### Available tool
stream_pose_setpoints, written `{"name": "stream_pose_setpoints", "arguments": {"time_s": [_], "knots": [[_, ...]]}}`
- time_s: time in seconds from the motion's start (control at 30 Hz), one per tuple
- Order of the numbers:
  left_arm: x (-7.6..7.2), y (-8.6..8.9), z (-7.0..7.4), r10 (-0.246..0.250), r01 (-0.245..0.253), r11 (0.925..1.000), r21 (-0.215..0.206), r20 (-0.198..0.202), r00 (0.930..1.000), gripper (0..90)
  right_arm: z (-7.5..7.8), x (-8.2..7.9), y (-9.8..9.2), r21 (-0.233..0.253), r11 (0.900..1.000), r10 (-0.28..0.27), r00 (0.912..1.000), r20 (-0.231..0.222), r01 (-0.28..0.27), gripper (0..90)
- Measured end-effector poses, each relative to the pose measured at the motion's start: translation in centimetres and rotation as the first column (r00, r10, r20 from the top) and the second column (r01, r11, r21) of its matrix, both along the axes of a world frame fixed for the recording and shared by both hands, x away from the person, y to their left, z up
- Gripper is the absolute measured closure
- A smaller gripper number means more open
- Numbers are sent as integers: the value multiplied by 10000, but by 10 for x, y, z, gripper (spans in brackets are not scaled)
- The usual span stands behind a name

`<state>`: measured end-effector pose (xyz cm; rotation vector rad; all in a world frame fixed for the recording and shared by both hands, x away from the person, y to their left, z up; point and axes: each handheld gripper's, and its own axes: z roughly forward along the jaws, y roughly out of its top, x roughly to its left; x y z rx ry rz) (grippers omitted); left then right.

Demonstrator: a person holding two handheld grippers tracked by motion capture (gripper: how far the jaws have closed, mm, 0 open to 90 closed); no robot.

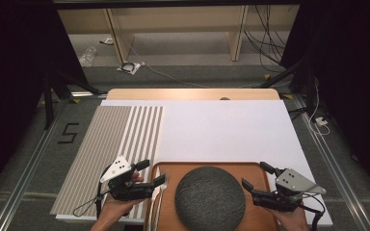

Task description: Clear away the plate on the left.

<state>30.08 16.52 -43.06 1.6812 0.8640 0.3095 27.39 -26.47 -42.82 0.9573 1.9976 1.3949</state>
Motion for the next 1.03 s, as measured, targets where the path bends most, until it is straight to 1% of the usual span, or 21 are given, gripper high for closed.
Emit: {"name": "stream_pose_setpoints", "arguments": {"time_s": [0.07, 0.2, 0.33, 0.47, 0.7, 1.03], "knots": [[0, 1, -1, 47, -47, 10000, 3, 143, 9999, 171, 0, 0, 0, -2, 10000, 0, 10000, -1, 0, 194], [-1, 1, -1, -63, 65, 9999, -90, 237, 9997, 172, 0, 0, 0, 4, 10000, 3, 10000, 6, -3, 194], [-1, 0, -2, -27, 28, 10000, -37, 340, 9994, 167, 0, 0, 0, -2, 10000, 5, 10000, 15, -5, 193], [-1, 2, -2, 55, -51, 9999, -147, 289, 9996, 167, 0, 0, 0, -4, 10000, 8, 10000, 22, -8, 193], [-1, 2, -2, 93, -89, 9999, -130, 337, 9994, 167, 0, 0, -1, 2, 10000, 3, 10000, 24, -3, 193], [0, 3, -3, 154, -150, 9997, -166, 281, 9995, 167, -1, 0, 0, -4, 10000, 11, 10000, 16, -11, 193]]}}
